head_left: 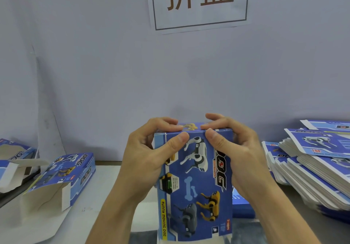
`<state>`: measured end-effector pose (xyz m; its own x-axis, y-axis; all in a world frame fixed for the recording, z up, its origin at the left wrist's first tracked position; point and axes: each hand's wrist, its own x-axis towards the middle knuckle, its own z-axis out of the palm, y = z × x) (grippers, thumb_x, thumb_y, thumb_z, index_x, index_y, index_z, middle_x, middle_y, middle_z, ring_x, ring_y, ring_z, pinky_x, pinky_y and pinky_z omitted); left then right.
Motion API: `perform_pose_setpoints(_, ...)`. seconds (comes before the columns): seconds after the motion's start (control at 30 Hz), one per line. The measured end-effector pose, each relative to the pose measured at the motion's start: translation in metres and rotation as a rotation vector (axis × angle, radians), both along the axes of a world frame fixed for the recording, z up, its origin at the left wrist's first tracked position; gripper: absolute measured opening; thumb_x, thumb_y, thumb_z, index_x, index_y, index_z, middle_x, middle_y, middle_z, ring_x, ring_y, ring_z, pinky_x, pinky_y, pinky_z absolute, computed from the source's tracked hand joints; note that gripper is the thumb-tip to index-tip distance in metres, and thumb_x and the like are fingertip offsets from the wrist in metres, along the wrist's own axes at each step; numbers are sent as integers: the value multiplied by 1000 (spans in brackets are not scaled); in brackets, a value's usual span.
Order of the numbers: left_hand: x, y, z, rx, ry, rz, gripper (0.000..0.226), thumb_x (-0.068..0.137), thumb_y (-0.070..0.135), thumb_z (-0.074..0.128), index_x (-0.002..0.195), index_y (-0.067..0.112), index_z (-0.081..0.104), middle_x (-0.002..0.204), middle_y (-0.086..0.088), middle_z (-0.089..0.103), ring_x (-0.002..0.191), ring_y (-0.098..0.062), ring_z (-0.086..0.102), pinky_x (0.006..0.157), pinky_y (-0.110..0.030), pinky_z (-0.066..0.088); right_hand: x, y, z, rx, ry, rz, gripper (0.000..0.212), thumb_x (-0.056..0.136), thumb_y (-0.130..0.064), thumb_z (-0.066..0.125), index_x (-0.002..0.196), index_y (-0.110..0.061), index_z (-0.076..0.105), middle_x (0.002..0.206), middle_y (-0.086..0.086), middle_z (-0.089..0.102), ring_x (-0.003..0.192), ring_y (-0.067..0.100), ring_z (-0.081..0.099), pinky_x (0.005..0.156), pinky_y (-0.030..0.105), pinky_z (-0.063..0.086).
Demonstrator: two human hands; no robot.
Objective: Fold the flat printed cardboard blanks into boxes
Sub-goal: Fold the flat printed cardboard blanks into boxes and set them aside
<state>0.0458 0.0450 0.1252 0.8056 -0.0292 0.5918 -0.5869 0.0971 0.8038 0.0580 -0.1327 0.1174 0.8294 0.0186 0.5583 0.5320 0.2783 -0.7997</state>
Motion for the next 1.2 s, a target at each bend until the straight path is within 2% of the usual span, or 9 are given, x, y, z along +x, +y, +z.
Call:
perform_pose_setpoints(0.23,0,-6,0,41,-70,61,18,70,44,78,86,37,76,121,16,64,113,-27,67,60,-35,62,-4,-1,5,39,39,0,20,61,-40,78,75,-27,77,122,-13,66,87,22,75,60,31,60)
perform_pose_setpoints(0.43,4,2,2,-15,-140,174,20,73,45,75,90,35,76,99,4,75,90,-19,75,59,-30,61,-9,3,9,-33,-65,-108,22,78,-38,76,100,-38,75,120,-11,69,104,17,71,77,36,58)
perform_pose_setpoints(0.53,14,15,-2,-348,-52,328,22,71,48,75,88,34,74,89,1,76,80,-18,74,60,-32,59,-13,5,16,-49,-199,-381,21,83,-33,64,102,-41,72,117,-16,69,117,9,61,98,42,50)
perform_pose_setpoints(0.63,25,27,-12,-649,83,524,21,78,52,73,91,38,65,94,4,74,84,-17,75,56,-32,58,-19,13,22,-41,-354,-643,20,84,-15,57,87,-30,70,90,-5,69,90,13,63,80,39,52)
perform_pose_setpoints(0.73,28,28,-21,-857,160,658,15,87,57,67,95,47,61,98,10,72,88,-14,74,67,-39,57,-28,23,25,-117,-376,-375,25,81,-7,49,73,-18,69,60,4,61,54,17,55,50,33,44)
perform_pose_setpoints(0.87,30,24,-22,-1060,311,569,46,93,58,60,124,24,60,101,0,70,91,-19,70,75,-43,58,-23,31,14,-703,61,-120,41,95,-41,51,79,-9,70,71,6,69,57,19,63,54,34,49)
perform_pose_setpoints(0.97,29,10,-21,-966,376,340,45,95,55,57,120,18,60,111,-7,68,85,-20,68,70,-39,61,-15,34,3,-635,217,-192,41,91,-67,50,85,-28,64,80,-14,66,76,12,63,69,29,52)
perform_pose_setpoints(1.03,26,-5,-22,-818,415,158,51,92,50,60,128,14,59,118,-14,70,99,-29,72,75,-44,63,-9,32,2,-368,295,-133,69,74,-80,55,131,-43,49,101,-30,62,106,7,62,91,39,55)
perform_pose_setpoints(1.2,15,-22,-22,-334,656,-217,68,73,46,78,130,13,61,122,-21,69,105,-39,71,87,-59,58,1,15,2,153,230,-136,93,62,-67,74,138,-62,22,97,-27,72,97,8,71,64,32,56)
